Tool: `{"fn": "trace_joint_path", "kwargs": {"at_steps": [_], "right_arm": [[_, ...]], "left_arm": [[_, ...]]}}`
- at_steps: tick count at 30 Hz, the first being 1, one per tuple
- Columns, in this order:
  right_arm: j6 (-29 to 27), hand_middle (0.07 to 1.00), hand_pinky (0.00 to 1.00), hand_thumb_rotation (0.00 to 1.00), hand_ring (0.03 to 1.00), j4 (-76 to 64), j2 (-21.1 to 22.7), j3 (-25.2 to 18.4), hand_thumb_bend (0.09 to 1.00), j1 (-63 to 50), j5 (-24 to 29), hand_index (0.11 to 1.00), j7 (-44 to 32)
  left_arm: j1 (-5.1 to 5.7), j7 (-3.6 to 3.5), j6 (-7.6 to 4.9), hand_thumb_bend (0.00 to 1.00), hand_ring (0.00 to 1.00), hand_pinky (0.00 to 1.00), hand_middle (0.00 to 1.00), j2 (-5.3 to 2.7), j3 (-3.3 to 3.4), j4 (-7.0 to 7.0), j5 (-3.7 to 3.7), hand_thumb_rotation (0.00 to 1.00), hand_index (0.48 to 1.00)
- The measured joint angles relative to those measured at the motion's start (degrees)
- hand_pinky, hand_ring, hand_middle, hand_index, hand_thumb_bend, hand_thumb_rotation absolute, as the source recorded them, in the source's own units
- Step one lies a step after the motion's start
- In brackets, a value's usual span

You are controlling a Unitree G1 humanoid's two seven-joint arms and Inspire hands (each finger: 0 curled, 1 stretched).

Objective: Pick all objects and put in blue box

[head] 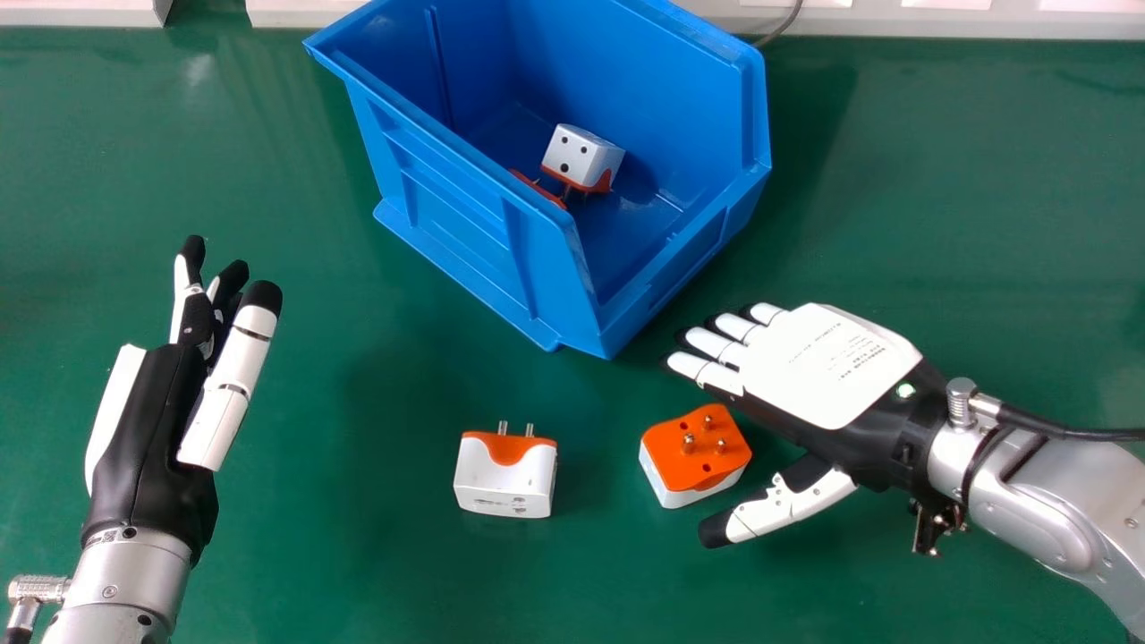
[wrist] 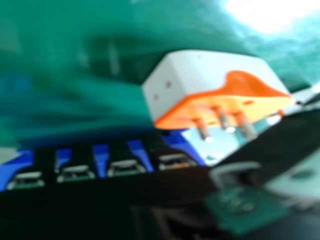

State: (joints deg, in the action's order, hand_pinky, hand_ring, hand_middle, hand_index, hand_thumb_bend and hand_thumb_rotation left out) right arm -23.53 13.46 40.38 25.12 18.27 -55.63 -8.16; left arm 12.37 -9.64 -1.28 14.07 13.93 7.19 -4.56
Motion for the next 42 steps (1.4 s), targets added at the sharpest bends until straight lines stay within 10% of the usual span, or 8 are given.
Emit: {"fn": "trace_joint_path", "kwargs": {"at_steps": [11, 12, 14, 21, 42], "right_arm": [[-0.54, 0.831, 0.77, 0.87, 0.836, 3.78, -1.20, 2.25, 0.422, 2.16, -2.21, 0.788, 3.10], [-0.77, 0.798, 0.74, 0.82, 0.807, 4.42, -1.43, 2.46, 0.413, 2.64, -2.42, 0.754, 3.65], [-0.85, 0.598, 0.53, 0.36, 0.543, 5.99, -2.25, 2.79, 0.473, 3.62, -2.73, 0.593, 5.10], [-1.98, 0.433, 0.15, 0.06, 0.187, 11.98, -4.55, 2.83, 0.510, 3.97, -2.80, 0.489, 14.22], [-0.77, 0.440, 0.05, 0.00, 0.084, 12.40, -6.29, 2.63, 0.521, 4.21, 0.14, 0.470, 19.03]], "left_arm": [[0.21, -0.24, 0.65, 0.48, 0.98, 0.95, 0.98, 0.39, 0.69, 0.88, -0.05, 0.82, 0.959], [0.23, -0.25, 0.69, 0.48, 0.98, 0.95, 0.98, 0.42, 0.74, 0.91, -0.05, 0.82, 0.959], [0.23, -0.36, 0.79, 0.48, 0.98, 0.95, 0.98, 0.42, 0.73, 1.04, -0.05, 0.82, 0.959], [0.26, -0.48, 1.20, 0.49, 0.98, 0.94, 0.98, 0.52, 0.94, 1.33, -0.05, 0.82, 0.959], [0.31, -1.07, 2.08, 0.49, 0.97, 0.93, 0.98, 1.05, 1.13, 2.56, -0.05, 0.80, 0.954]]}}
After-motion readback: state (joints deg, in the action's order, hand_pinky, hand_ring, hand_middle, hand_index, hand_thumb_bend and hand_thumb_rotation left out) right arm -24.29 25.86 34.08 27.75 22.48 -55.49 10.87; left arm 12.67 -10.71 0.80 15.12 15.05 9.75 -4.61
